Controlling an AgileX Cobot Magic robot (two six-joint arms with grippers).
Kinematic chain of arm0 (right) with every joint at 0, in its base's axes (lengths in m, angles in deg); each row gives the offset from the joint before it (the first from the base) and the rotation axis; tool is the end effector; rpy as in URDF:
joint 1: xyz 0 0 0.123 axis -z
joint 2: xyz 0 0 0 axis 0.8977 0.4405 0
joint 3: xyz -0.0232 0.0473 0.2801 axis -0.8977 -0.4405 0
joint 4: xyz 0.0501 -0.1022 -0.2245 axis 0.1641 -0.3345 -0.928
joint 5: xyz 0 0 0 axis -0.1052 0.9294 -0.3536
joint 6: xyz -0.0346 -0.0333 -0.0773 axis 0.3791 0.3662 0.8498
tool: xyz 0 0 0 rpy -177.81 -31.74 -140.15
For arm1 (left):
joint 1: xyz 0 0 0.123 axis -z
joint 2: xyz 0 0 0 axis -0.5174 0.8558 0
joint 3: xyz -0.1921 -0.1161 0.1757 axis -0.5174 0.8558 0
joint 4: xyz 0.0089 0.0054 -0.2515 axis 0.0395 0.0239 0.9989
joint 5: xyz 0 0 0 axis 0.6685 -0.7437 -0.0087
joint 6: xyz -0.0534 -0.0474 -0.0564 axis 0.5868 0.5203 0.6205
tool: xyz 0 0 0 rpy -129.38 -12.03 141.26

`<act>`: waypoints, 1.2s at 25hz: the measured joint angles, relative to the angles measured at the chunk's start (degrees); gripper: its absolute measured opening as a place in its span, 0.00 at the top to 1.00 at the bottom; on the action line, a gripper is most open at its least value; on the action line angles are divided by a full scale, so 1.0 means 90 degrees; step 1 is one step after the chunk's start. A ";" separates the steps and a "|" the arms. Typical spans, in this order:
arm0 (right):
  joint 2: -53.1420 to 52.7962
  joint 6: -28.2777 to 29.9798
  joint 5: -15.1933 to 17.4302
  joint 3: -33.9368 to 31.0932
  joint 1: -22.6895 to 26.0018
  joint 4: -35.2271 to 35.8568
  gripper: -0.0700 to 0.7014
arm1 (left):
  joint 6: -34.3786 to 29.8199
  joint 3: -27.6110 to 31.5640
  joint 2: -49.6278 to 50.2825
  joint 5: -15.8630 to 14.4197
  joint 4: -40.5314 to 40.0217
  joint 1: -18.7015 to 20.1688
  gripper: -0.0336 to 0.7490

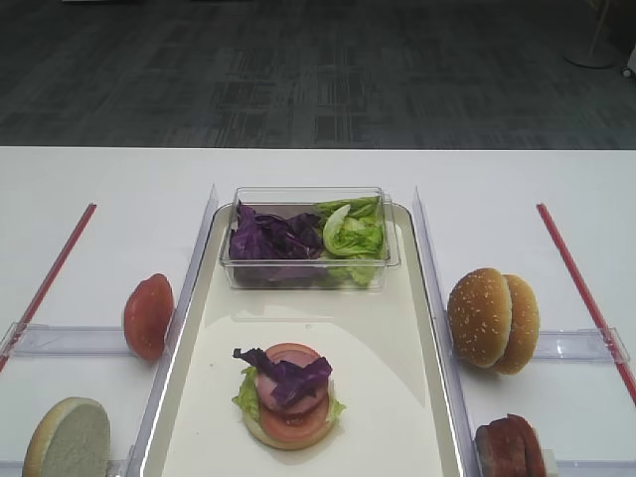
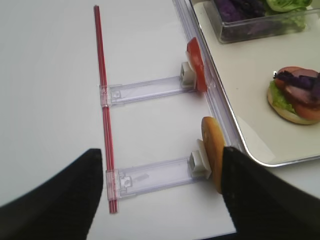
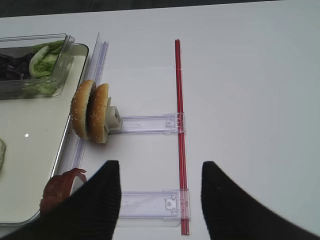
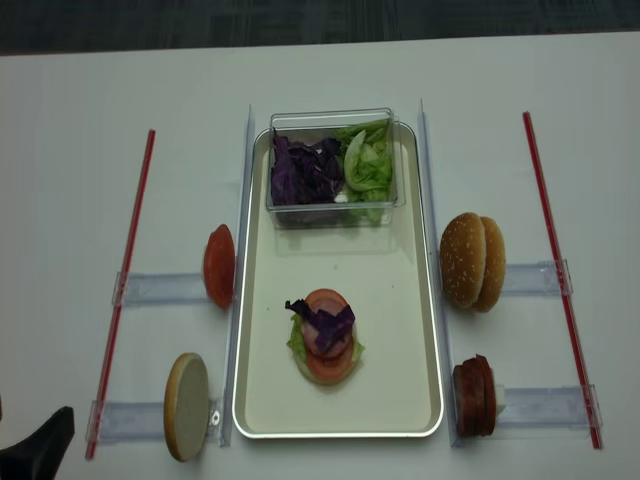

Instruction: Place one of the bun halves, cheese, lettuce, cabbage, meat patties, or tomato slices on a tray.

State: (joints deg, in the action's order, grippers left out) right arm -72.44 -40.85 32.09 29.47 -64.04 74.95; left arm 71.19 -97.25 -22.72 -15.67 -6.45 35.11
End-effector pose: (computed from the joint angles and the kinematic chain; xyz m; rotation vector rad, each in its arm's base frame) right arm -0.0083 0.0047 0.2692 0.0333 2.0978 0.0954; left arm 0.0094 -0.0069 0.2779 0.1564 2.2167 -0.0935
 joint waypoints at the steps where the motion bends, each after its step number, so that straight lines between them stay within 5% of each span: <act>1: 0.0000 0.0000 0.0000 0.0000 0.0000 0.0000 0.39 | 0.0000 0.0000 -0.0086 0.0000 0.0000 0.0000 0.35; 30: 0.0000 0.0000 0.0000 0.0000 0.0000 0.0000 0.39 | 0.0000 0.0137 -0.0939 -0.0257 0.0000 0.0000 0.35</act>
State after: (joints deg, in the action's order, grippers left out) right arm -72.44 -40.85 32.09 29.47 -64.04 74.95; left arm 71.19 -96.02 -31.17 -17.98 -6.45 35.11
